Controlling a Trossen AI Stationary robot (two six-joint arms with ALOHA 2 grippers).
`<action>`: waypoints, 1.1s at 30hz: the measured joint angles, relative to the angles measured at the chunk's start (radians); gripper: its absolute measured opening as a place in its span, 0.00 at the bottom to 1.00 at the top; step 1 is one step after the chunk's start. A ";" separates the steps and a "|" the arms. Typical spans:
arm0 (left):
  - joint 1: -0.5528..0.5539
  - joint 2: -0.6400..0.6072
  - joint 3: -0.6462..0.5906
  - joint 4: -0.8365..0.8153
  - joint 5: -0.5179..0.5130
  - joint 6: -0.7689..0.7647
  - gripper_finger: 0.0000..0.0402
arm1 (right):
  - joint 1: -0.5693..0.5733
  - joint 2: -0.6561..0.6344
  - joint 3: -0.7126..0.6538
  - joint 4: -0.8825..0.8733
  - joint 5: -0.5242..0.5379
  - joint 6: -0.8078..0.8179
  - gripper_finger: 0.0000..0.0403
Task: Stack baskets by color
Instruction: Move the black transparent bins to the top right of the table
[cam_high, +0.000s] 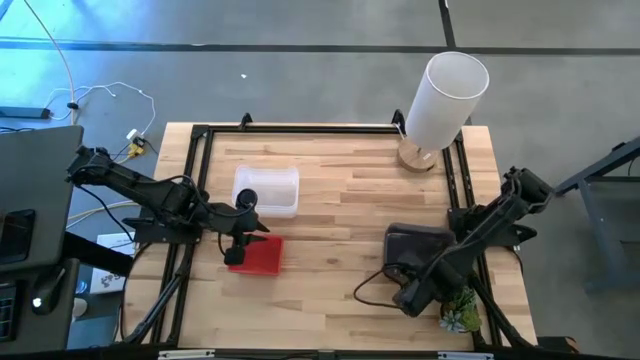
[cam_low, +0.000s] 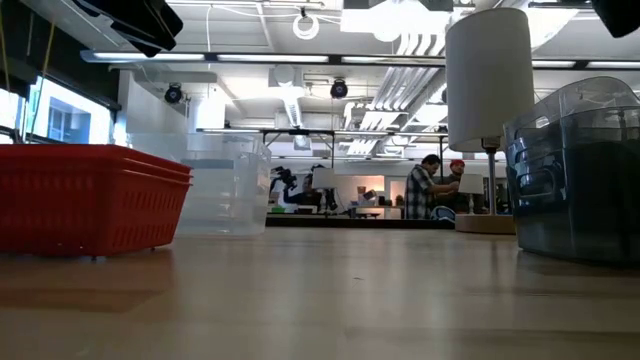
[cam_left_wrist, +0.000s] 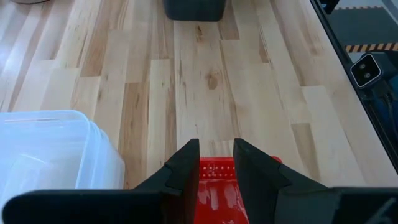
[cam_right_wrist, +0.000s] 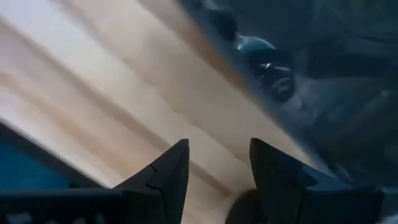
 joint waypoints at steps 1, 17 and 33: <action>0.000 0.000 0.000 0.000 0.000 0.000 0.21 | -0.002 0.003 0.000 -0.015 0.000 0.009 0.39; 0.000 0.000 0.000 -0.006 0.000 0.001 0.21 | -0.097 0.013 0.000 -0.172 0.138 0.107 0.39; 0.000 0.000 0.000 -0.025 0.000 0.022 0.21 | -0.256 0.013 0.000 -0.278 0.217 0.005 0.39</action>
